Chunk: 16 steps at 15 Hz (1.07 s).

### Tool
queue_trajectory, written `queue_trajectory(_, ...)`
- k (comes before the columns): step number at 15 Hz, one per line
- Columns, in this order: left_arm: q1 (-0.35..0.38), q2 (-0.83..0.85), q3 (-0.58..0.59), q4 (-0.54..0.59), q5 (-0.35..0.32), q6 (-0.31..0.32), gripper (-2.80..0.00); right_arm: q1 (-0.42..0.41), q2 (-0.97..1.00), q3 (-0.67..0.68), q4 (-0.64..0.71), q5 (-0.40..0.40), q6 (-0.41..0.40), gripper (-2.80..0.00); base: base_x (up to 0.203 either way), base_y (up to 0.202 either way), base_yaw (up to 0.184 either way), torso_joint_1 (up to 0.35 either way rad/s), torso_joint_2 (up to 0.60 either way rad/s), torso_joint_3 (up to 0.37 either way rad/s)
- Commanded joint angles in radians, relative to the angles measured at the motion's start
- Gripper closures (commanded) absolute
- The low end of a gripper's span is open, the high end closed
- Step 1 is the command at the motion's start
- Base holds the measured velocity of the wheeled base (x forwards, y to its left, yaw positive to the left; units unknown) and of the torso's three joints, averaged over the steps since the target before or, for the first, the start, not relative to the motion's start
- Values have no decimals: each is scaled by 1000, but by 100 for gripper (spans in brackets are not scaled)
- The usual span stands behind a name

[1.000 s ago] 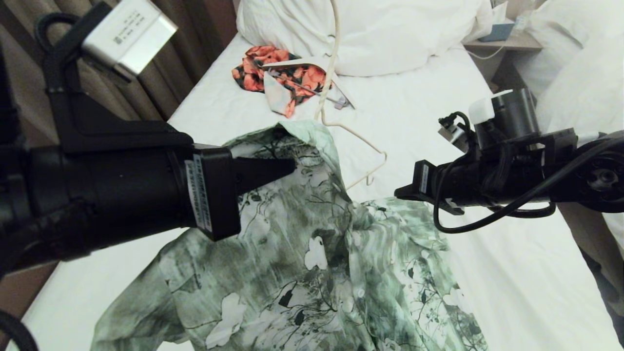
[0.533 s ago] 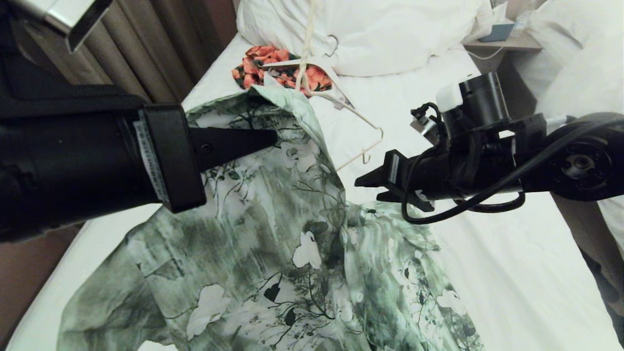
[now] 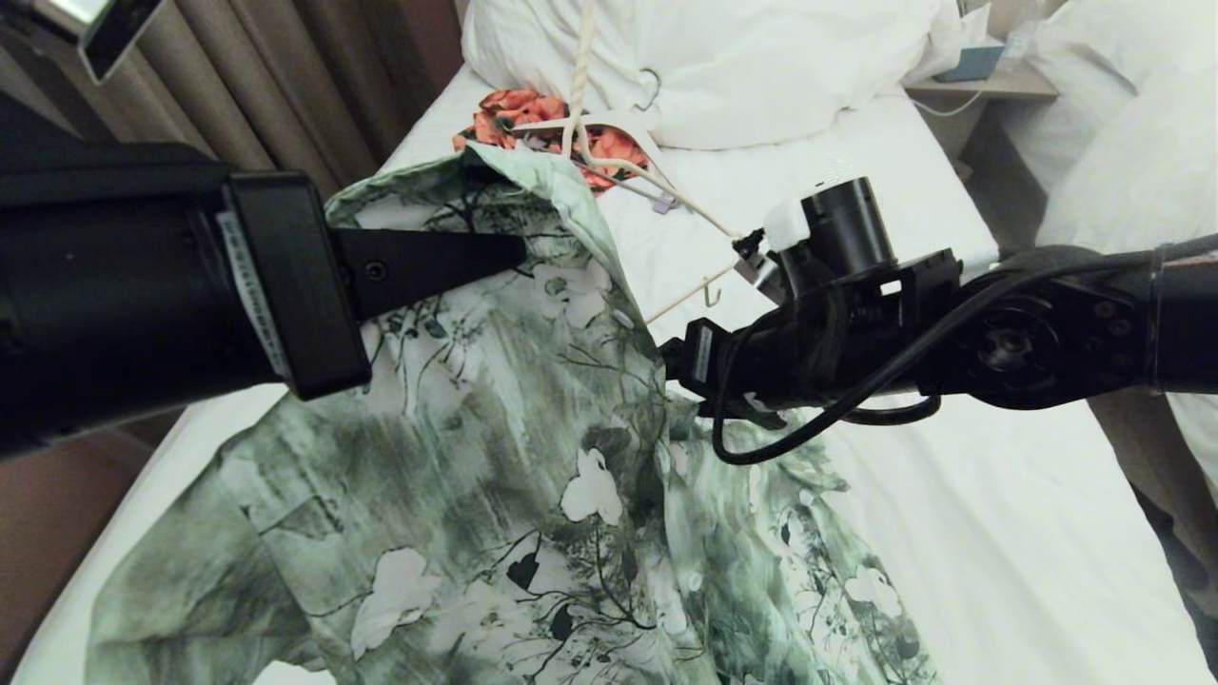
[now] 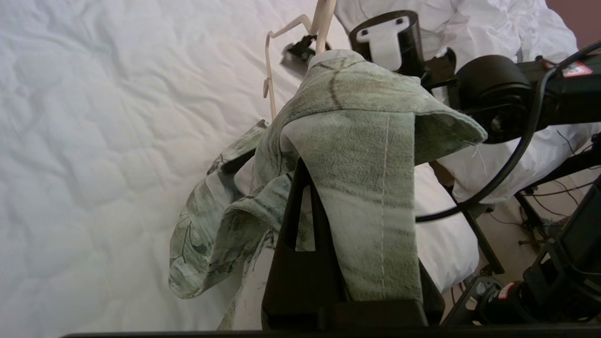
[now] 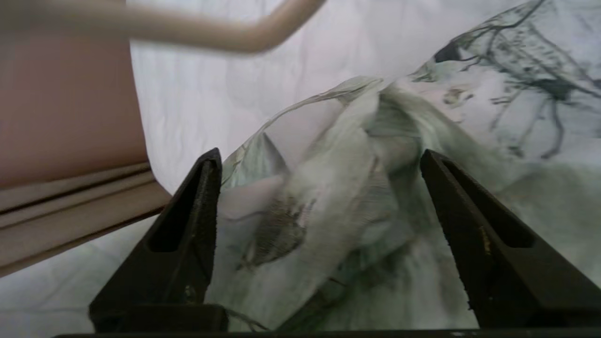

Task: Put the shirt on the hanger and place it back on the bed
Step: Hook the other side of the shirt onto the hanger

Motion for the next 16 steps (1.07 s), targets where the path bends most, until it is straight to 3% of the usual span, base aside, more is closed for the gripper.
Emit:
queue_trajectory(1,0,0,1,-1,1,-1,0,14,27,-16,3,1,4,-280,0,0,0,0,0,0)
queue_trajectory(2,0,0,0,-1,2,-1,0,18,31,-18,4,1,4,-280,0,0,0,0,0,0)
queue_trajectory(3,0,0,-1,-1,1,-1,0,21,33,-18,6,1,4,-2,0,0,0,0,0,0)
queue_trajectory(10,11,0,-2,-1,1,-1,0,31,41,-12,1,1,15,0,0,0,0,0,0,0)
queue_trajectory(16,-3,46,-2,1,0,-38,0,-104,-31,13,-2,-1,117,0,0,0,0,0,0,0)
